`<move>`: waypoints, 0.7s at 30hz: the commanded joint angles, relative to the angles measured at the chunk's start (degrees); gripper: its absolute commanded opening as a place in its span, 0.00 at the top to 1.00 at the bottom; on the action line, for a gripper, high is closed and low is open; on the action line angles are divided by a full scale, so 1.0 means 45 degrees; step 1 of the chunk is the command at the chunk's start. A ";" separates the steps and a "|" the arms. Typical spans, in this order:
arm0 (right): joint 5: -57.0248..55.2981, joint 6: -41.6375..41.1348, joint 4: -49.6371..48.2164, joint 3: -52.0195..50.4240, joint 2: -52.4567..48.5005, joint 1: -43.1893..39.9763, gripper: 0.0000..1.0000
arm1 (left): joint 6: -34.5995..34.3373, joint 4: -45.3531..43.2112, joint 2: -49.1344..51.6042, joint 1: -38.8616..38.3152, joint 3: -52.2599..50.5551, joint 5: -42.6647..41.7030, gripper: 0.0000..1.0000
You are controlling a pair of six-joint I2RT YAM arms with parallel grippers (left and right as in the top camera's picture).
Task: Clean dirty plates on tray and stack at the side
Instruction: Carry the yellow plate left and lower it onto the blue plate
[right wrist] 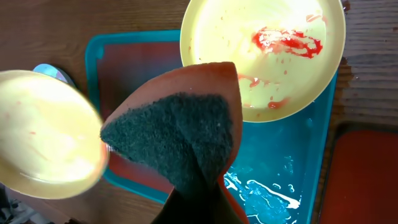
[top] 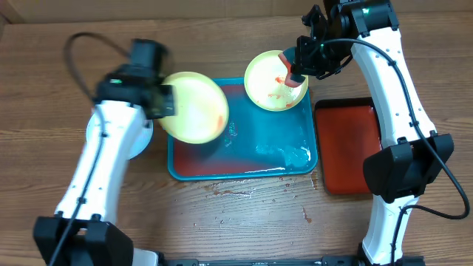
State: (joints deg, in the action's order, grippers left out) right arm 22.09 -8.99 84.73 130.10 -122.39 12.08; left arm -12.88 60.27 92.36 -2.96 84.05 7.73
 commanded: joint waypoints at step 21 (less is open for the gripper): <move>0.0117 -0.0039 -0.0068 0.0117 0.0437 -0.0010 0.96 | -0.1724 -0.3079 0.1486 0.7475 -0.3410 -0.1360 0.96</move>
State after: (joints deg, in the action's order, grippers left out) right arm 22.09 -8.99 84.62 130.10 -122.39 12.08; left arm -17.26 47.53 96.92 30.74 70.35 2.22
